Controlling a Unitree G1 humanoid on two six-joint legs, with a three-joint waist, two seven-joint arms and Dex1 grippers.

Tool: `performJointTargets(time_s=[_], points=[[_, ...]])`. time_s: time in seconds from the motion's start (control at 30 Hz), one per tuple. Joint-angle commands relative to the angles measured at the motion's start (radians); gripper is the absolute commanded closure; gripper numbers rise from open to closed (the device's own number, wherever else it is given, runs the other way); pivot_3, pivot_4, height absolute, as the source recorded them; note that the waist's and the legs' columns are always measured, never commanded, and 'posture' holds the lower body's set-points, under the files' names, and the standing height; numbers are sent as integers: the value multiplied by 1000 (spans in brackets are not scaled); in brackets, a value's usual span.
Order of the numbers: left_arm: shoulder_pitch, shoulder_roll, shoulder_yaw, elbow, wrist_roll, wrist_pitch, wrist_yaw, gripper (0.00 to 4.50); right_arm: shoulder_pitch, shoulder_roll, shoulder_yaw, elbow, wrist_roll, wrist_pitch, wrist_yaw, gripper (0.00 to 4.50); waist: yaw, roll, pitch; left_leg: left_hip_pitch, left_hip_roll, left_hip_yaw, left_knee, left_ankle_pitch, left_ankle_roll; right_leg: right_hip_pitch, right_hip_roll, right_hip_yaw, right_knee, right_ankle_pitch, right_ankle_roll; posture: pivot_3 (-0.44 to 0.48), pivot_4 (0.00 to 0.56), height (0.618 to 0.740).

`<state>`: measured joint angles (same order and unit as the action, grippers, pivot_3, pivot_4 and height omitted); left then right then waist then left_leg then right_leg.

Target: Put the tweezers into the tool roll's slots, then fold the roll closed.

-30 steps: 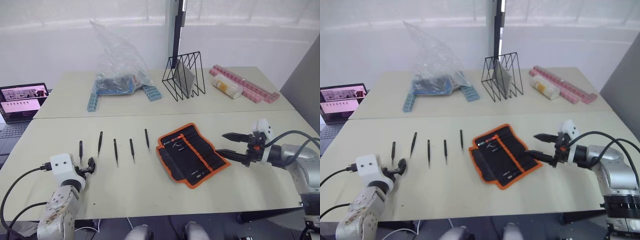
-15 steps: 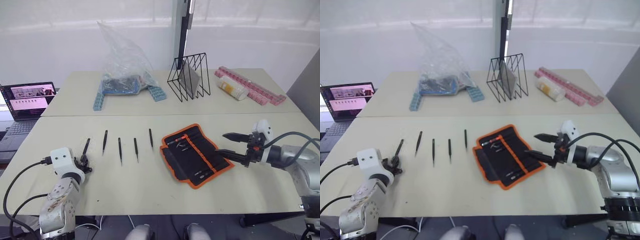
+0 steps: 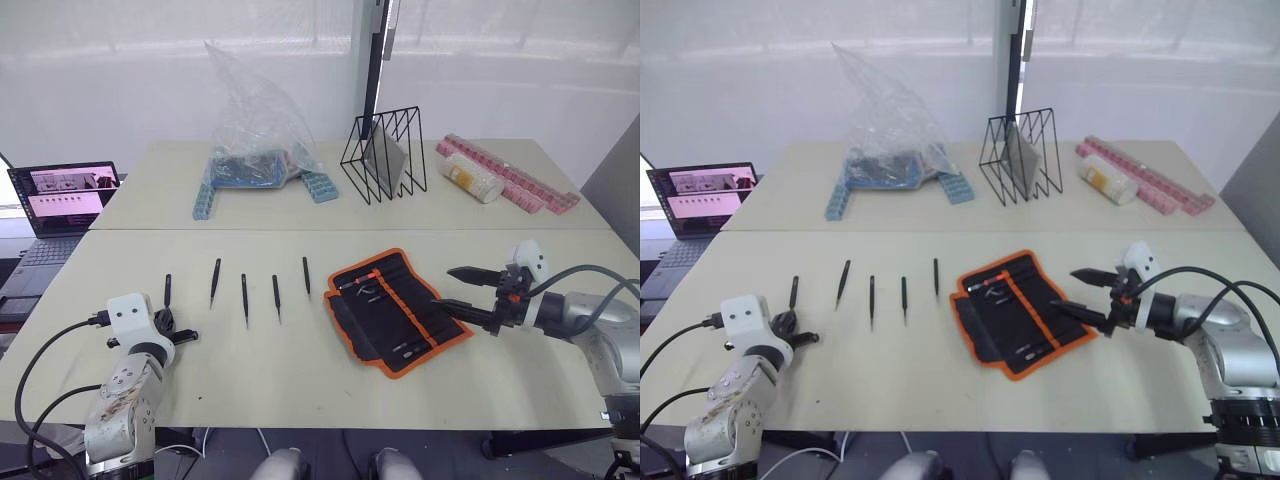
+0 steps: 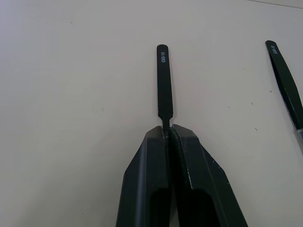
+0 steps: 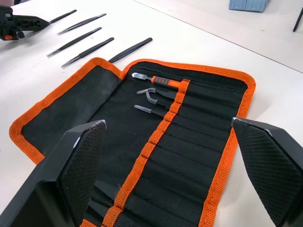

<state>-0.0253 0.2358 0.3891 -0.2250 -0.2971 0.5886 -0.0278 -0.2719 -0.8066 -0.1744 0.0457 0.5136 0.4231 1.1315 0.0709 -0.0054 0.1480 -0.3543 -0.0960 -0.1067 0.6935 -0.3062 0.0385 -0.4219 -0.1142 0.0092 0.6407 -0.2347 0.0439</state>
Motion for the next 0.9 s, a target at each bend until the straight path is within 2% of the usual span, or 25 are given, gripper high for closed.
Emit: performJointTargets(time_s=[0.03, 0.27, 0.37, 0.53, 0.7, 0.73, 0.9], points=[[4, 2, -41, 37, 4, 9, -32, 4484, 11, -10, -30, -47, 6, -13, -7, 0, 0, 0, 0, 0, 0, 0, 0, 0, 0, 0, 0, 0, 0, 0, 0, 0, 150, 724], [20, 106, -30, -32, 33, -27, -96, 4484, 98, 2, -72, -145, 21, 13, -83, 0, -2, -1, 0, -1, 0, 0, 0, 0, 0, -1, 1, 0, 0, 0, 0, 0, 150, 724], [17, 171, -22, -76, 22, -24, -140, 4500, 171, 24, -95, -208, 25, 26, -138, 791, -10, -4, 2, -2, 1, 0, 0, 3, -5, -3, 1, 0, -1, 0, 0, 0, 150, 724], [-29, 273, -45, -134, -2, -5, -234, 4500, 276, 93, -96, -288, -10, 23, -249, 2532, -20, -6, 4, -4, 2, 0, -1, 3, -5, -4, 2, 1, -2, 0, 0, 0, 150, 724], [-246, 363, -188, -108, -42, 17, -413, 4500, 338, 201, -78, -351, -27, 25, -382, 4254, -23, -7, 4, -4, 1, 0, 0, 3, -6, -4, 2, -1, -2, 0, -1, 0, 150, 724], [-293, 366, -226, -92, -47, 23, -445, 4500, 338, 211, -67, -355, -35, 27, -396, 4471, -24, -7, 4, -4, 1, 0, -1, 3, -6, -4, 2, -1, -2, 1, -1, 0, 150, 724], [-504, 327, -393, -19, -93, 102, -582, 4500, 344, 256, -24, -359, -72, 41, -470, 4471, -40, -7, 4, -4, 1, 0, -1, 3, -6, -4, 3, 0, -2, 1, -1, 0, 150, 724]])
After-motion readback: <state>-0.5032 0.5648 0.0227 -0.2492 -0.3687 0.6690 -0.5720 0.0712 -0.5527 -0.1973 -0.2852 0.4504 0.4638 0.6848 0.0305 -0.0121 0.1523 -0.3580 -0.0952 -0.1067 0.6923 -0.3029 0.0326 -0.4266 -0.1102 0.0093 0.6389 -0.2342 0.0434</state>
